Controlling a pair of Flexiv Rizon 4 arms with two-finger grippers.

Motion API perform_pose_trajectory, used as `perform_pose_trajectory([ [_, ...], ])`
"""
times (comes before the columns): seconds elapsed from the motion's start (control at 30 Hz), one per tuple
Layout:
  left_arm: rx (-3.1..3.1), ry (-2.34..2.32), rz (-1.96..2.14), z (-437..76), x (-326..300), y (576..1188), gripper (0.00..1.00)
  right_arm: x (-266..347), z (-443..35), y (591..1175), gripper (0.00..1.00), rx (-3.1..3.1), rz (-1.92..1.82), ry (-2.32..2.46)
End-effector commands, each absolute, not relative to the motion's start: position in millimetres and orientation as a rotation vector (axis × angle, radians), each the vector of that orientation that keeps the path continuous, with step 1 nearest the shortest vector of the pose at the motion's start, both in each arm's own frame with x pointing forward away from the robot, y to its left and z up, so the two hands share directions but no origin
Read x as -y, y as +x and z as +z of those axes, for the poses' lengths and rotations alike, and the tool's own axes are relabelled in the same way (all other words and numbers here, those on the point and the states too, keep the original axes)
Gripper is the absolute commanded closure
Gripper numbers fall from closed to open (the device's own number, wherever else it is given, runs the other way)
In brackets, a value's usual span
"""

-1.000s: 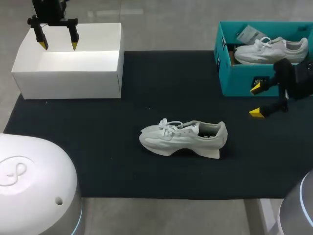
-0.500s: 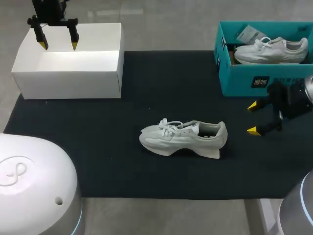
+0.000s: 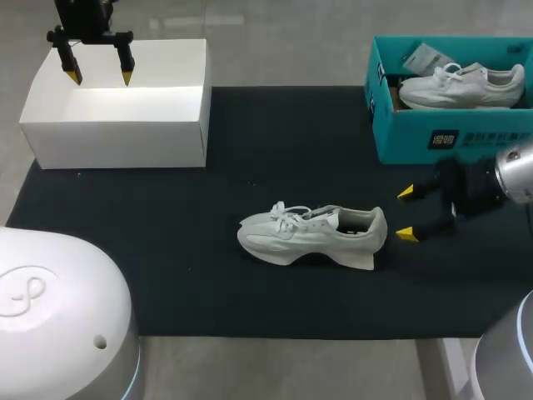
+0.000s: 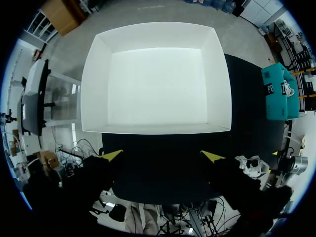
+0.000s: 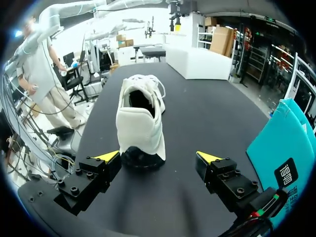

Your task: Take the shoe out of the shoebox, open the shoe tongue, remove and reinsert the insole, then place the shoe into the shoebox

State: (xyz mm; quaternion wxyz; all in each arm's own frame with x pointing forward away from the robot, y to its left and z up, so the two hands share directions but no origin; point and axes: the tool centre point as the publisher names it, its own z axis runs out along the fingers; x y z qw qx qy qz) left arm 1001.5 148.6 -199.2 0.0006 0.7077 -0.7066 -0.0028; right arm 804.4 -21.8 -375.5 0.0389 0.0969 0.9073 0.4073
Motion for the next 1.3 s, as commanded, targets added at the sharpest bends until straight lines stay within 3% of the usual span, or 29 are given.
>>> perform_pose_trajectory([
  [0.03,2.22,2.222,-0.004,-200,-149,1001,0.0,9,-388,799,0.0,-2.753,1.264,0.3],
  [1.27,2.22,2.222,-0.004,-200,-149,1001,0.0,-46,-435,802,0.0,-2.773,1.387,0.219],
  [1.3,2.22,2.222,-0.004,-200,-149,1001,0.0,-46,-435,803,0.3,-2.78,1.382,0.213],
])
